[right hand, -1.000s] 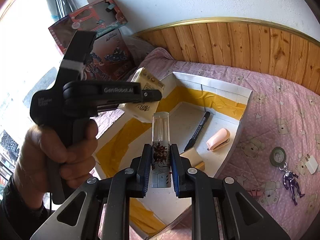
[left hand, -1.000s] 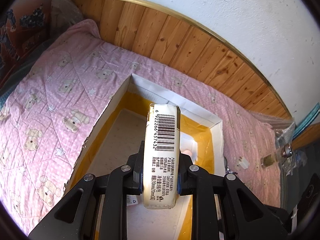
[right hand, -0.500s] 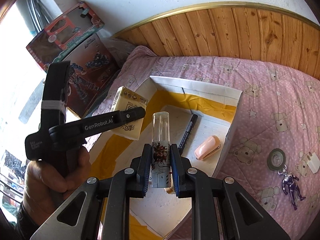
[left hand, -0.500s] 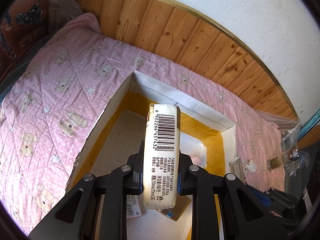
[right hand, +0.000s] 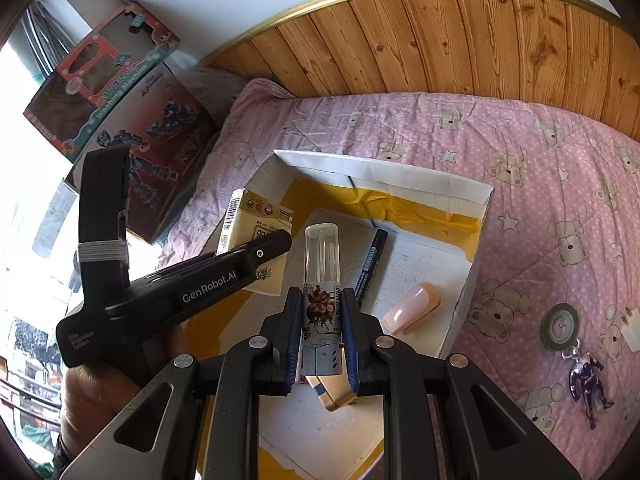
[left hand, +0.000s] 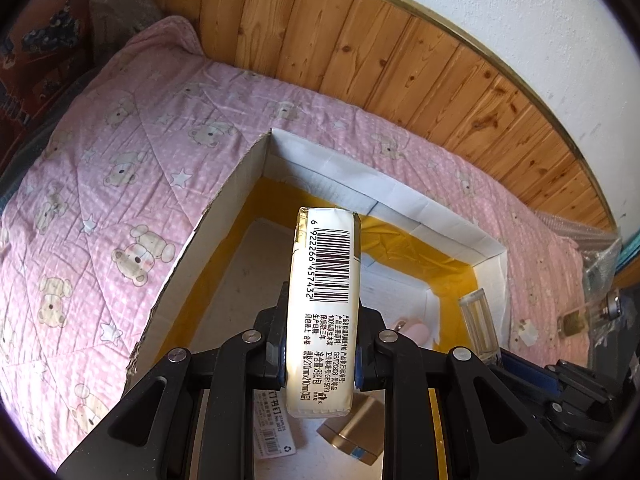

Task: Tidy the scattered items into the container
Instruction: 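Lift the tissue pack and lip-balm tube and carry both over the white box, then open the left tool to drop the tissue pack while the right tool releases the tube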

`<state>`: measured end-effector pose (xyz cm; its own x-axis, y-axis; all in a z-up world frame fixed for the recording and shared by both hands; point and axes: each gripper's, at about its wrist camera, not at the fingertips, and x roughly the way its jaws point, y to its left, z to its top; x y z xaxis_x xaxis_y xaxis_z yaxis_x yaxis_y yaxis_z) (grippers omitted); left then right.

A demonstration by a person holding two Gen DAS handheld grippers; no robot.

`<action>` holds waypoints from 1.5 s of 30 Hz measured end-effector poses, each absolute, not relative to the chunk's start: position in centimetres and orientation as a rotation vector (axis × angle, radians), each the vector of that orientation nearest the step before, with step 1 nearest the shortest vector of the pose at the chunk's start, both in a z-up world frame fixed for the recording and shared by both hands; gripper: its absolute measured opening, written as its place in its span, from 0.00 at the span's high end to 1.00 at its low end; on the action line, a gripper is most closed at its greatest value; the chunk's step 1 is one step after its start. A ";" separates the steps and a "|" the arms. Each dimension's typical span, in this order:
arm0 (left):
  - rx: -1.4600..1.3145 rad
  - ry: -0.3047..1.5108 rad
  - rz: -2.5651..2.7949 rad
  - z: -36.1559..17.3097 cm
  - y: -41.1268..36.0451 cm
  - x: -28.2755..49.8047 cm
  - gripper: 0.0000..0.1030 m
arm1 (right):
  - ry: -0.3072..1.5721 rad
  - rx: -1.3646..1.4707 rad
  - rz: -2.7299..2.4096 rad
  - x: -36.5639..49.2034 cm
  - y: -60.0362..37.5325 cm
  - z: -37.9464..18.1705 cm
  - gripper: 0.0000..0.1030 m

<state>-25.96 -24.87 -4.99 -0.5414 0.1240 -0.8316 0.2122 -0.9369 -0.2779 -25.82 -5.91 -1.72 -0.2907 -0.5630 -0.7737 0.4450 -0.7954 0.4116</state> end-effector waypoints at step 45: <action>1.548 0.414 -2.529 -7.7 -24.7 -27.9 0.63 | 0.043 1.543 -2.184 -30.8 -8.3 -5.8 0.79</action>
<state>-27.85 -24.73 -7.71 -0.4575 0.0180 -0.8890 0.2665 -0.9511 -0.1564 -30.81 -8.31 -5.82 -0.2628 -0.3499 -0.8992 0.3853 -0.8925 0.2347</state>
